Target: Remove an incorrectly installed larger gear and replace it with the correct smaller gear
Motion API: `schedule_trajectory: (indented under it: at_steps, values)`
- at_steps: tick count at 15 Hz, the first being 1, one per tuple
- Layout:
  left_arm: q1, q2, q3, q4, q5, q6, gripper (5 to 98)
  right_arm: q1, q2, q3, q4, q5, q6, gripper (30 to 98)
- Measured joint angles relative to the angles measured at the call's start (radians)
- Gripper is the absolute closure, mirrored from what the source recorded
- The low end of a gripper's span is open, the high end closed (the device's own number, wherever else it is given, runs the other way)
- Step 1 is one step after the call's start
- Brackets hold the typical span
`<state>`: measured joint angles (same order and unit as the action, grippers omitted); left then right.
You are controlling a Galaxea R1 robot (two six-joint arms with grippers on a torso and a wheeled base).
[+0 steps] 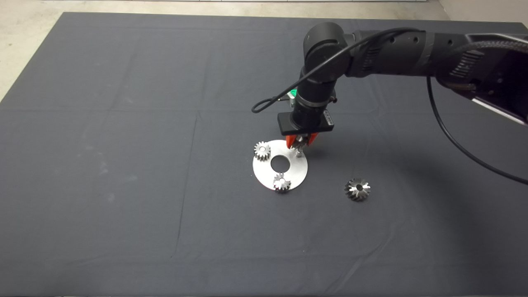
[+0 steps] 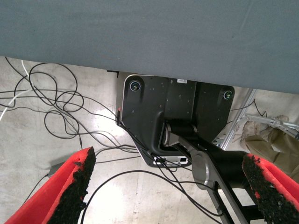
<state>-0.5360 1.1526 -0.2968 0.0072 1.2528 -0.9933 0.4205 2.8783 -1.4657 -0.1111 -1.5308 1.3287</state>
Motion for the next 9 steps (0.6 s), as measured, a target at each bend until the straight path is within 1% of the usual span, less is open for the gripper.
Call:
schedule_trajectory:
  at_steps: [9]
  values:
    - [0.000,0.000,0.000,0.000,0.000,0.000,24.2,-0.017,0.000,-0.007,-0.004,0.001,-0.001,92.7]
